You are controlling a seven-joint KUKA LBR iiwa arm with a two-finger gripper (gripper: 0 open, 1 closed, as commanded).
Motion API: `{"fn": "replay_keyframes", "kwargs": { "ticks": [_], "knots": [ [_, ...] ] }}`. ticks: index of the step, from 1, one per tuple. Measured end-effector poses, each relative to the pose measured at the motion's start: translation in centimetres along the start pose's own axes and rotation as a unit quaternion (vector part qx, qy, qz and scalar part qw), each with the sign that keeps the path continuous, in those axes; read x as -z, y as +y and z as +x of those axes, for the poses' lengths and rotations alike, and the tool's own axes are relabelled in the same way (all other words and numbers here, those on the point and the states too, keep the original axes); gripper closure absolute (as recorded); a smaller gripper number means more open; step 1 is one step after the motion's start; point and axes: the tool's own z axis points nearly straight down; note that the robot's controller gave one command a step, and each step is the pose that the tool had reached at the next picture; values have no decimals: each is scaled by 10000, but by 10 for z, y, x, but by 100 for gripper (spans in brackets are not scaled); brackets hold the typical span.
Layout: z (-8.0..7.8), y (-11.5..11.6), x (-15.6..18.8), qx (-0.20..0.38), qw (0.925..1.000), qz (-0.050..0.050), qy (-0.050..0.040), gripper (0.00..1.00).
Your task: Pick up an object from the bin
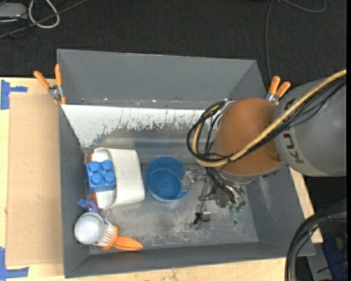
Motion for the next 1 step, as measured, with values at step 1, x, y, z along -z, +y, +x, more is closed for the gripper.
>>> {"fn": "replay_keyframes", "kwargs": {
  "ticks": [1],
  "knots": [
    [-54,4,-6,-788,9969,3,28,0]
  ]
}}
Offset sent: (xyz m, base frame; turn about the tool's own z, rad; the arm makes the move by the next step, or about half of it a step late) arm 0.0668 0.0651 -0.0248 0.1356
